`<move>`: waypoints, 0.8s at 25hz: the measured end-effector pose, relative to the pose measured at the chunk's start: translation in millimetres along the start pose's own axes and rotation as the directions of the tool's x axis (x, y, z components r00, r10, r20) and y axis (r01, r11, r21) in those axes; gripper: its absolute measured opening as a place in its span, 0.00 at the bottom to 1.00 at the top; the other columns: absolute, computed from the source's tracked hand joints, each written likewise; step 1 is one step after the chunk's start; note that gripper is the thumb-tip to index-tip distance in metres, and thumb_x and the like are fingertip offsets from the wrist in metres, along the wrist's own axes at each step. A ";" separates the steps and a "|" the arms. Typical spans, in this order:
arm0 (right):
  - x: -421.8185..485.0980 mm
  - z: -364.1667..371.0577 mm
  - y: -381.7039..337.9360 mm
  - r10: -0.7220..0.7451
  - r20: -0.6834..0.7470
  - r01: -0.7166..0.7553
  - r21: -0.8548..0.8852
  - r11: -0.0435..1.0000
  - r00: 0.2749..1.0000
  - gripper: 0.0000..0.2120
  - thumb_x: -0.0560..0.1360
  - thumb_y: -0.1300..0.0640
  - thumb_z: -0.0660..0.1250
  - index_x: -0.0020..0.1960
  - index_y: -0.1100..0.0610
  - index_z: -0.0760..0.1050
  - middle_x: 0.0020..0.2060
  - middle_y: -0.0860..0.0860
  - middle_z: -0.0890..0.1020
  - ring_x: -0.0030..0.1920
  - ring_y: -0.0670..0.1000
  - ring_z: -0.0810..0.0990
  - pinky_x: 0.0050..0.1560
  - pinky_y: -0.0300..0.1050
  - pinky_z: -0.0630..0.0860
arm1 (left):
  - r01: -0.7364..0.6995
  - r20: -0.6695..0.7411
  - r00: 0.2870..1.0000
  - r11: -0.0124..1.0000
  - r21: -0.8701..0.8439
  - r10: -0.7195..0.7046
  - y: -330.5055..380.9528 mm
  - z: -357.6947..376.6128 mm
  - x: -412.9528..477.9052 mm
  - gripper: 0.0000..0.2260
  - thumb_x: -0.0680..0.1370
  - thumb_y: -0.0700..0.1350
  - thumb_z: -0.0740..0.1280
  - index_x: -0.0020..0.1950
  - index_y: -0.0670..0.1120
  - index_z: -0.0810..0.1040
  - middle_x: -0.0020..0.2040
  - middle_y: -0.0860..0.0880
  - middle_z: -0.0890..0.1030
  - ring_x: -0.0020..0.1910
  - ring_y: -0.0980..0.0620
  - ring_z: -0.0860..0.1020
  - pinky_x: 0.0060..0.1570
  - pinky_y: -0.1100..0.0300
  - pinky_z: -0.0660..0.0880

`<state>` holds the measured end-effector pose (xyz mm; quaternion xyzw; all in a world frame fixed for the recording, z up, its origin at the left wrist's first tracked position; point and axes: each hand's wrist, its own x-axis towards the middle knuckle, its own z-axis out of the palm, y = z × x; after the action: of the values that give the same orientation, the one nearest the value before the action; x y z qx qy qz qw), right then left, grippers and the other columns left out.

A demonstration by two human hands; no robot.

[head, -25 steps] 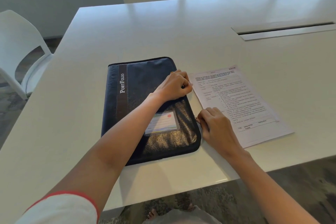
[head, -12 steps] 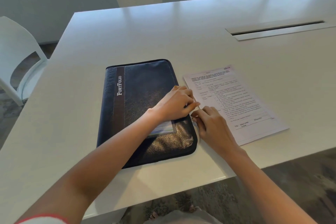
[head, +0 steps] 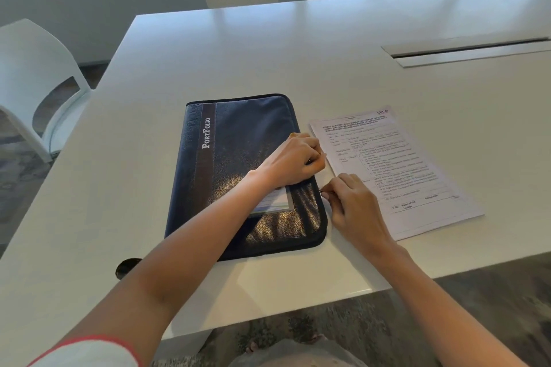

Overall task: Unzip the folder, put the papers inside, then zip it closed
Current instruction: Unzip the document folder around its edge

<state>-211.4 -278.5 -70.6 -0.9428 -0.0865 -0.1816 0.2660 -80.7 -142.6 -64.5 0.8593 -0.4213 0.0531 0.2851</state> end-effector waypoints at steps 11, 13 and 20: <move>29.8 11.3 1.5 0.130 -0.107 -0.128 0.027 0.991 0.986 0.01 0.73 0.66 0.68 0.42 0.63 0.78 0.37 0.57 0.79 0.34 0.48 0.69 0.34 0.27 0.58 | 0.002 0.002 1.000 0.998 -0.056 -0.002 8.8 -2.1 -0.8 0.16 0.80 0.43 0.64 0.37 0.38 0.83 0.44 0.46 0.81 0.47 0.49 0.75 0.51 0.55 0.73; 29.2 9.5 2.7 0.106 -0.075 -0.105 0.015 0.994 0.991 0.01 0.73 0.65 0.69 0.43 0.63 0.78 0.39 0.57 0.80 0.36 0.49 0.70 0.35 0.29 0.63 | 0.011 0.004 1.000 0.999 -0.041 -0.011 3.6 -4.3 1.9 0.15 0.80 0.44 0.65 0.38 0.38 0.84 0.45 0.46 0.80 0.47 0.50 0.74 0.51 0.55 0.73; -28.8 -9.9 -2.0 0.037 0.052 -0.037 0.001 0.999 0.998 0.04 0.71 0.64 0.72 0.41 0.59 0.78 0.37 0.51 0.79 0.38 0.46 0.72 0.37 0.29 0.67 | 0.061 0.017 0.998 0.998 -0.035 -0.061 -15.2 -7.2 11.5 0.15 0.80 0.44 0.65 0.37 0.38 0.82 0.44 0.46 0.80 0.45 0.51 0.73 0.48 0.52 0.75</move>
<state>-241.4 -284.0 -73.1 -0.9484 -0.0763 -0.1518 0.2678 -60.8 -139.4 -61.5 0.8670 -0.3980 0.0303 0.2984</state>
